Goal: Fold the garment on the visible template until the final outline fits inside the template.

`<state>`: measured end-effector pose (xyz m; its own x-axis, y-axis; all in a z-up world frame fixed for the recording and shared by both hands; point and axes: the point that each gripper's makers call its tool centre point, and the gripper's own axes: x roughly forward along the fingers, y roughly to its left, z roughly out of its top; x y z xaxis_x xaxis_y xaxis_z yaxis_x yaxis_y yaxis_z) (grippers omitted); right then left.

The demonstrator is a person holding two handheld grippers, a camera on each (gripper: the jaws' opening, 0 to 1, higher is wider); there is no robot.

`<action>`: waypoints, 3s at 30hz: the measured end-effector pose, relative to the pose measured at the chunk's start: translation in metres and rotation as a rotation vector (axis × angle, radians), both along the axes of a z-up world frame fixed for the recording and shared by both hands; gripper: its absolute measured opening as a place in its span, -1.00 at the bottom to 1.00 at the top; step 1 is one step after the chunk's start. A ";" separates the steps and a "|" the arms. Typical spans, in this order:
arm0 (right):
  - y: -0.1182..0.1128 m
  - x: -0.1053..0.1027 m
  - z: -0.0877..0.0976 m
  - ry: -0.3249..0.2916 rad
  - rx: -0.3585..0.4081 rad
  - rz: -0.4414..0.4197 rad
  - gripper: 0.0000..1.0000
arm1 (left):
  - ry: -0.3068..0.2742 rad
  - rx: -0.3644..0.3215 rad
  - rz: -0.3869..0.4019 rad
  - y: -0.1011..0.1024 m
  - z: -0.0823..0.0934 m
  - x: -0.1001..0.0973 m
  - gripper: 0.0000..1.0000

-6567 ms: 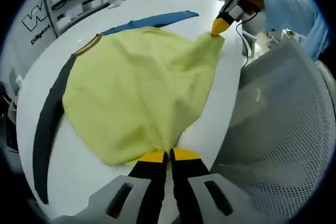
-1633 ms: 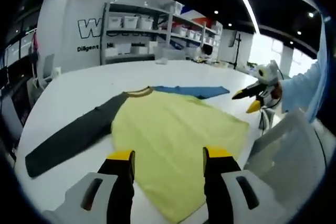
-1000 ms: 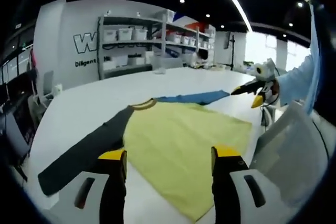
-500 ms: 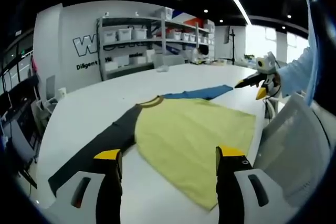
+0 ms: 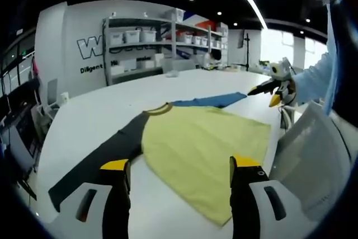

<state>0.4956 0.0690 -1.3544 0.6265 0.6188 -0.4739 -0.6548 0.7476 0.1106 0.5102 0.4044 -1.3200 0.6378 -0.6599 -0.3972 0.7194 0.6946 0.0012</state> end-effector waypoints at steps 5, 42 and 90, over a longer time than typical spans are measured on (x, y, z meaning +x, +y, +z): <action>-0.025 0.016 0.007 -0.010 0.001 -0.054 0.72 | 0.000 0.003 0.000 0.002 0.000 0.001 0.41; -0.169 0.091 0.018 0.020 -0.035 -0.322 0.63 | -0.004 0.003 0.020 0.011 0.008 0.007 0.41; -0.258 0.127 -0.054 0.359 -0.196 -0.387 0.20 | 0.049 0.030 0.047 0.012 -0.008 0.020 0.42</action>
<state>0.6229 -0.1889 -1.4083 0.5683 0.2549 -0.7823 -0.2752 0.9549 0.1112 0.5301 0.4162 -1.3281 0.6471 -0.6169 -0.4480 0.6858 0.7277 -0.0115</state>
